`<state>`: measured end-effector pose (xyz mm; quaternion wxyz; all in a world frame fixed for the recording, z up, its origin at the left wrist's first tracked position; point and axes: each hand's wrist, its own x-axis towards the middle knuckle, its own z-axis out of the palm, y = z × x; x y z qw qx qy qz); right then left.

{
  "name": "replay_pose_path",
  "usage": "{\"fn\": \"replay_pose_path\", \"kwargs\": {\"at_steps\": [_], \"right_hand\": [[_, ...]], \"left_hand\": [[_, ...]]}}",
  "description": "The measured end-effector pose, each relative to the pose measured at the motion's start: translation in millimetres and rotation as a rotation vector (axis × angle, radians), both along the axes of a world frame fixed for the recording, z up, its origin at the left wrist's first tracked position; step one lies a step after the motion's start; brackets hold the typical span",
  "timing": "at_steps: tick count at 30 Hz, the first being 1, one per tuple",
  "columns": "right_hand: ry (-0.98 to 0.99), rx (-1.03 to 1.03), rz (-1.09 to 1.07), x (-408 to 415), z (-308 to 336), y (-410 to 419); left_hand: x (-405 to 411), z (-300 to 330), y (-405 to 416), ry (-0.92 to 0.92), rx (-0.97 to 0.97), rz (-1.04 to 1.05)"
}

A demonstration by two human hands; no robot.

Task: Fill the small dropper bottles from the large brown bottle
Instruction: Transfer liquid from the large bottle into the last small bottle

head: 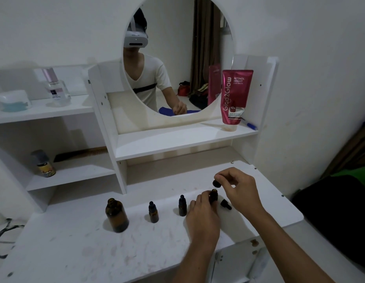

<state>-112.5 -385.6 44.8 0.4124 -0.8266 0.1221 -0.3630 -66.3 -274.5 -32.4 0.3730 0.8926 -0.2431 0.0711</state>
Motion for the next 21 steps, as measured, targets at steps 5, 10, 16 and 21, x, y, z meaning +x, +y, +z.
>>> {"fn": "replay_pose_path", "kwargs": {"at_steps": [5, 10, 16, 21], "right_hand": [[0.051, 0.026, 0.02, -1.3, -1.8, -0.1], [0.027, -0.011, -0.036, 2.2, -3.3, 2.1], [0.056, 0.08, -0.034, 5.4, -0.1, 5.5], [0.006, 0.05, -0.044, -8.4, 2.4, 12.3]], "left_hand": [[-0.4, -1.1, 0.0, -0.001, 0.006, -0.002], [0.0, -2.2, 0.1, -0.013, 0.025, -0.009], [0.2, -0.3, 0.3, 0.02, 0.018, -0.009], [-6.8, 1.7, 7.9, 0.071, -0.031, -0.025]]}}
